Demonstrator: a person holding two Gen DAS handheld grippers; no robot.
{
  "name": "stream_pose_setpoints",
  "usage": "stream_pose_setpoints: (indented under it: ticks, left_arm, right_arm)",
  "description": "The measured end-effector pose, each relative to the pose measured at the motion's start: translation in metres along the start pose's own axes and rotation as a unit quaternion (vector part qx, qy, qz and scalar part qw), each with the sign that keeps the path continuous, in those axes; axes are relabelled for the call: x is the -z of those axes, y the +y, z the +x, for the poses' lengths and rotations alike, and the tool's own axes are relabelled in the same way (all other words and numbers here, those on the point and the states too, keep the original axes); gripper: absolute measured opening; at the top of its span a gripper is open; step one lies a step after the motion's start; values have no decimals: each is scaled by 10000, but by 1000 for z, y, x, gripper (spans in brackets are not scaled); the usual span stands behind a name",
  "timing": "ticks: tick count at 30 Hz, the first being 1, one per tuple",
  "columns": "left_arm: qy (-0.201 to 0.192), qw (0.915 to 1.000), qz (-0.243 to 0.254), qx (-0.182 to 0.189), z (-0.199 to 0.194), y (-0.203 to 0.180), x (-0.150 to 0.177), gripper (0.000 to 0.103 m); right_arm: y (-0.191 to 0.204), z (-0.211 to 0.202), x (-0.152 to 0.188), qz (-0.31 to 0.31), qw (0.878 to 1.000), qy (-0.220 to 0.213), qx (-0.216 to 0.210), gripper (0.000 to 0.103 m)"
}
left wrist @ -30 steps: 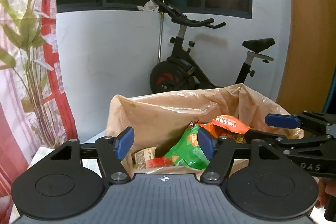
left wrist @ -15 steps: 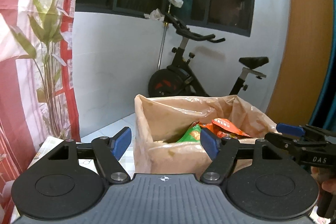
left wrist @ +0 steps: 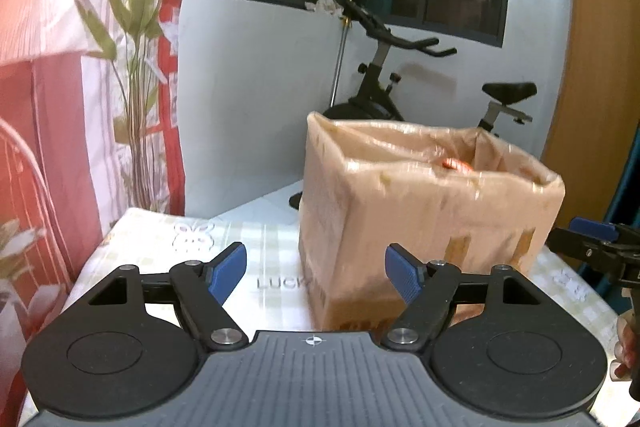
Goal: Organize snacks
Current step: 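Move the left gripper toward the wrapped bread while the right grasps a blue-dotted white packet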
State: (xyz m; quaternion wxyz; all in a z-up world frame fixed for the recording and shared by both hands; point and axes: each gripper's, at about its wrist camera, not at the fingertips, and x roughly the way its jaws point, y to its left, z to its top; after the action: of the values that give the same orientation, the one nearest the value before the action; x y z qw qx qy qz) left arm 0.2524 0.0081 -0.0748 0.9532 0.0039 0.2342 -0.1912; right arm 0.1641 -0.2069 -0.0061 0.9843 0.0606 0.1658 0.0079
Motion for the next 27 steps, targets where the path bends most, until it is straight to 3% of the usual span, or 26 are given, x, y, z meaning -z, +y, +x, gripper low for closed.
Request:
stream_pose_setpoints:
  ticks: [12,19,27]
  left_arm:
    - [270,9996,-12,-23,2,18,37,78]
    - [365,9993,-87,-44,2,24,49,78]
    - [479,9987,-175,32,3,22,60,78]
  right_arm:
    - [14,13,50,-111,9974,703,104,99]
    - [26,33,70,-155,9928,1186,-94,99]
    - [51,49,87,-950,9816,1581,-498,95]
